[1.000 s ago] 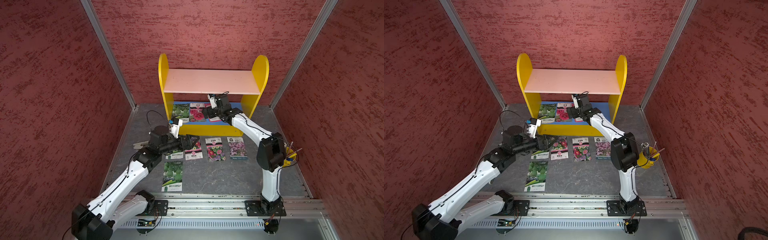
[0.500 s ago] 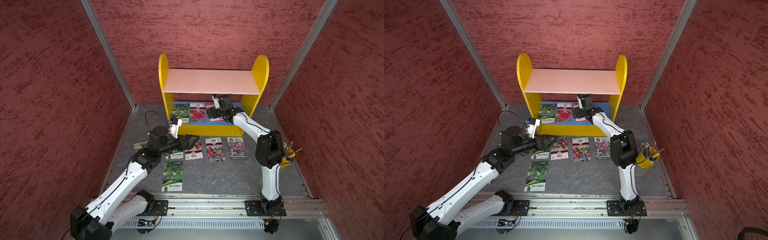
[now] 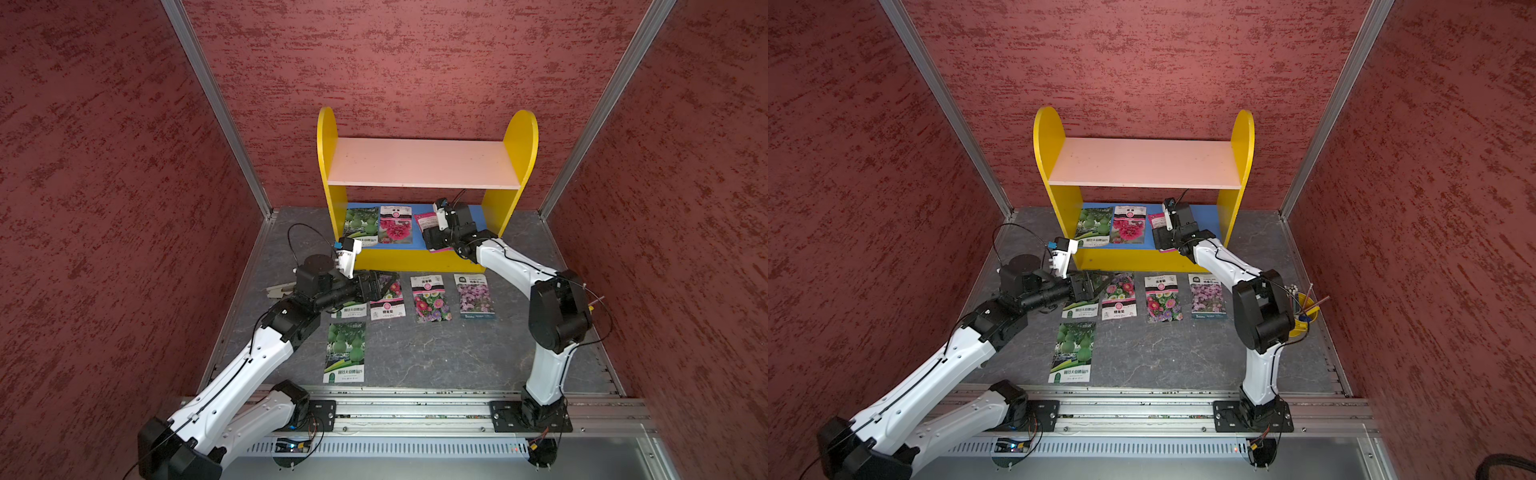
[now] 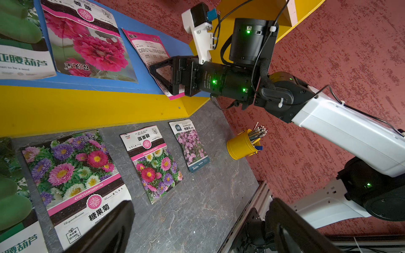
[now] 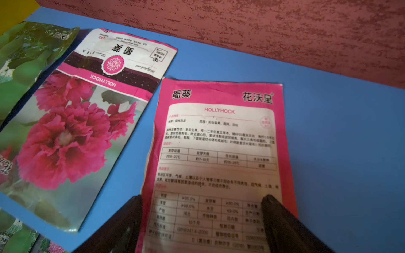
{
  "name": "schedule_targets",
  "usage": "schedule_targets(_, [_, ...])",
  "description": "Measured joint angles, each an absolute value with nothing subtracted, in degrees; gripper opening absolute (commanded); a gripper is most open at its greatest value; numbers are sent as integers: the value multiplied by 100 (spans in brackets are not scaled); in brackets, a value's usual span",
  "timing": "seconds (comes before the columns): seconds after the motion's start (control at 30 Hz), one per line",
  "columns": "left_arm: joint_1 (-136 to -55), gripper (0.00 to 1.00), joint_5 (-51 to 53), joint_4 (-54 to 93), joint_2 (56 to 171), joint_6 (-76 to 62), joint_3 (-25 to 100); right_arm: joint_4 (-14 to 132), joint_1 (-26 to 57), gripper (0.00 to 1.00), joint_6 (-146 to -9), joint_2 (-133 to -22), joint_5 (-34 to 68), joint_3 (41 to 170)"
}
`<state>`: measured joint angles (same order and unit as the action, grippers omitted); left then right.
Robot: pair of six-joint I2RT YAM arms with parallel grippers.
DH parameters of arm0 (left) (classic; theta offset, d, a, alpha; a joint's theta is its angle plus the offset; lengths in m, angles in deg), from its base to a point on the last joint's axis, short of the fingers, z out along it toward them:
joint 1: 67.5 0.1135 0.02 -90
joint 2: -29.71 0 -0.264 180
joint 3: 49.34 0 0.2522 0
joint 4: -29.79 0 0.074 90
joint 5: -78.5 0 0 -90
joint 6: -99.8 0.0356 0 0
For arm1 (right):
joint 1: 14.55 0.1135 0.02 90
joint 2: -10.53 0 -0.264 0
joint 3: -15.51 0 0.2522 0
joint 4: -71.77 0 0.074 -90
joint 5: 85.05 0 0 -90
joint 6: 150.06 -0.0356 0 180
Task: Take the seed bag off the shelf
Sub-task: Pick up the seed packet from the shelf.
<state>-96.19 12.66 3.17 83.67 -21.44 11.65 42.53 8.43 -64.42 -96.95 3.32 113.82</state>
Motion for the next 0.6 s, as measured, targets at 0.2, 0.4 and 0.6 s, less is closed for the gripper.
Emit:
schedule_targets(0.2, [-9645,100,1266,341,8367,-2166,1114,4303,843,88,-6741,-9188,312,10818])
schedule_targets(0.4, [-9645,100,1264,356,8371,-2168,1112,4292,843,91,-6835,-8933,314,10783])
schedule_targets(0.6, [-9645,100,1262,361,8371,-2166,1112,4226,843,91,-6883,-8203,343,10661])
